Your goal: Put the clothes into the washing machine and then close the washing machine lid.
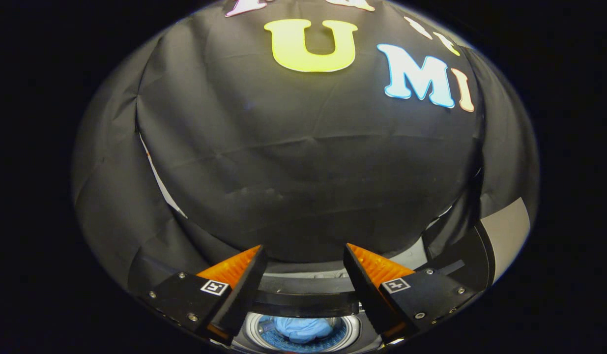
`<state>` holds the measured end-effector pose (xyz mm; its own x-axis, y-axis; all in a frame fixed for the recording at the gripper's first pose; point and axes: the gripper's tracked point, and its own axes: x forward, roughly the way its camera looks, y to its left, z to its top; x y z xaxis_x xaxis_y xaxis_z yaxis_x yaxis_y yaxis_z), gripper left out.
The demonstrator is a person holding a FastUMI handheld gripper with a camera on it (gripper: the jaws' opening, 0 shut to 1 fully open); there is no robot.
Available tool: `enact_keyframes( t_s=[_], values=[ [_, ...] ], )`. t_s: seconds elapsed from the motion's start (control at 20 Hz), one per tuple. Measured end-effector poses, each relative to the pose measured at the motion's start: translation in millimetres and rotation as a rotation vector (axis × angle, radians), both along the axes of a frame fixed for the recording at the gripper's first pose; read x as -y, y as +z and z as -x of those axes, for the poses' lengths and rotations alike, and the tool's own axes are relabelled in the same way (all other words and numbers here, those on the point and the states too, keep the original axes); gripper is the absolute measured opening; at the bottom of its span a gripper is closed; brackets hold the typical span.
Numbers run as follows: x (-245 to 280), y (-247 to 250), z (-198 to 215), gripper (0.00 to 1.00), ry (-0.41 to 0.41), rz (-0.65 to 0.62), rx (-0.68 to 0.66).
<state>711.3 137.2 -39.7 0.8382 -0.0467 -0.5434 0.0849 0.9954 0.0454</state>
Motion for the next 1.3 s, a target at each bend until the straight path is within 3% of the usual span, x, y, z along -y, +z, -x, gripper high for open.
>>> enact_keyframes(
  t_s=[0.4,1.3],
  values=[
    [1.3,8.4,0.5,0.97,0.004,0.010,0.135],
    [1.1,9.1,-2.4,0.97,0.012,0.019,0.201]
  ],
)
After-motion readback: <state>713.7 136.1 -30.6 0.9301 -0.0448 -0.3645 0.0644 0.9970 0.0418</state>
